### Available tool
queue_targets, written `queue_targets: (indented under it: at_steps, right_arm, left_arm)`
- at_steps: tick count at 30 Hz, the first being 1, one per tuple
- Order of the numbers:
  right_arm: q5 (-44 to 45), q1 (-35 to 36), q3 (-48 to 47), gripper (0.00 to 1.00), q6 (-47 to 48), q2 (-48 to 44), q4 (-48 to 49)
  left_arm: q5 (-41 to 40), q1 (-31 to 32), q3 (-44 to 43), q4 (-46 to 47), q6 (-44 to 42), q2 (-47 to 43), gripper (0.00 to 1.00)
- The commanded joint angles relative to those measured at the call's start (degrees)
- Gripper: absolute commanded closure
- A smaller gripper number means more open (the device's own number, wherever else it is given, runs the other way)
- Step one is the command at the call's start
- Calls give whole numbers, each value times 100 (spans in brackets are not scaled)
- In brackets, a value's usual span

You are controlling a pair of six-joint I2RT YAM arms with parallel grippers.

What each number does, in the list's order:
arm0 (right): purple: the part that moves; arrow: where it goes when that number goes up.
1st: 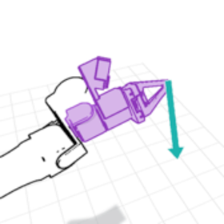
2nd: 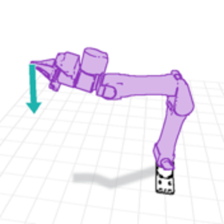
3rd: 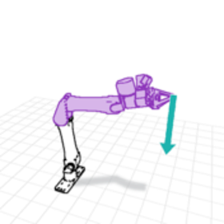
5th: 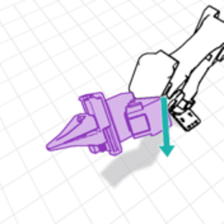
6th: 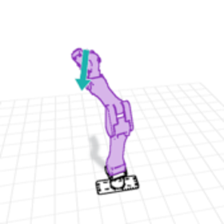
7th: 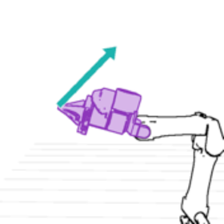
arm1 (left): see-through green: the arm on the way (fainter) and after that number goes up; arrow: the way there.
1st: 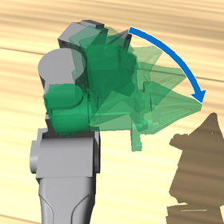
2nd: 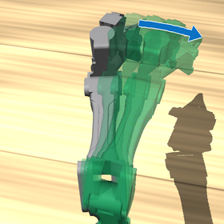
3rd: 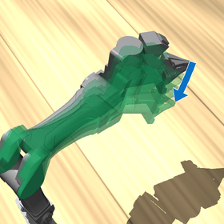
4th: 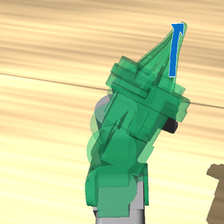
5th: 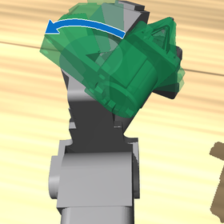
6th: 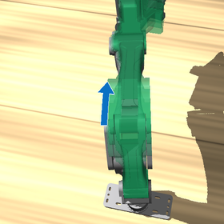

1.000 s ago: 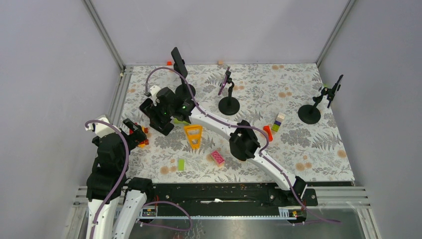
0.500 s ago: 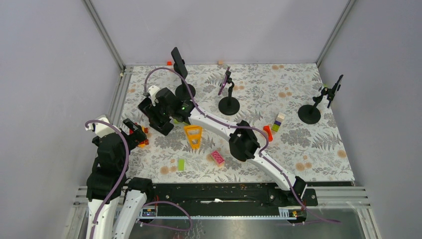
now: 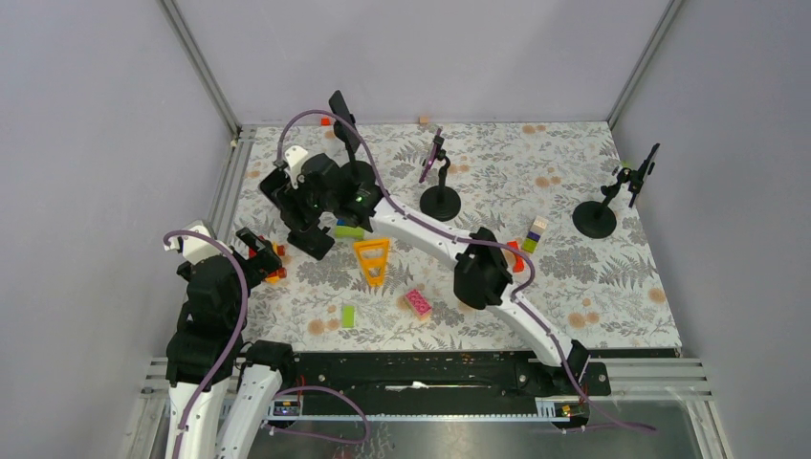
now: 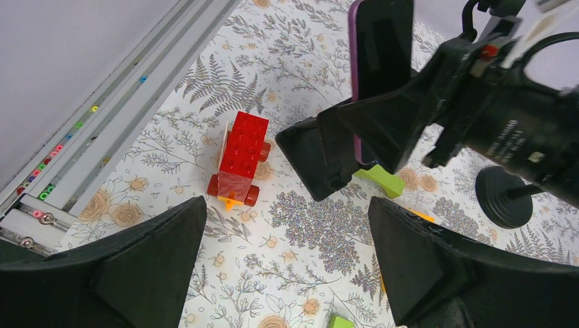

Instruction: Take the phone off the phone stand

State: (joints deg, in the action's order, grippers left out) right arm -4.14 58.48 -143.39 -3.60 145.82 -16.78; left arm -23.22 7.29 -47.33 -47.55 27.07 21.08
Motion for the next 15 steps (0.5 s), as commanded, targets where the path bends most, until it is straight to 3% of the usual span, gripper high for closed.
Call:
queue_targets:
  at_steps: [1,8,15]
  right_arm:
    - [296,-26,425,38,-34,-1031,526]
    - [583,-121,1978,37,-19,-2129,636]
    - [1003,-151,5000,36,-251,-4021,2104]
  left_arm:
    - [-112,9,-74,167,26,-48,1]
    - [-83,1,-74,167,42,-25,1]
    - [-15,1,-57,214,34,-13,1]
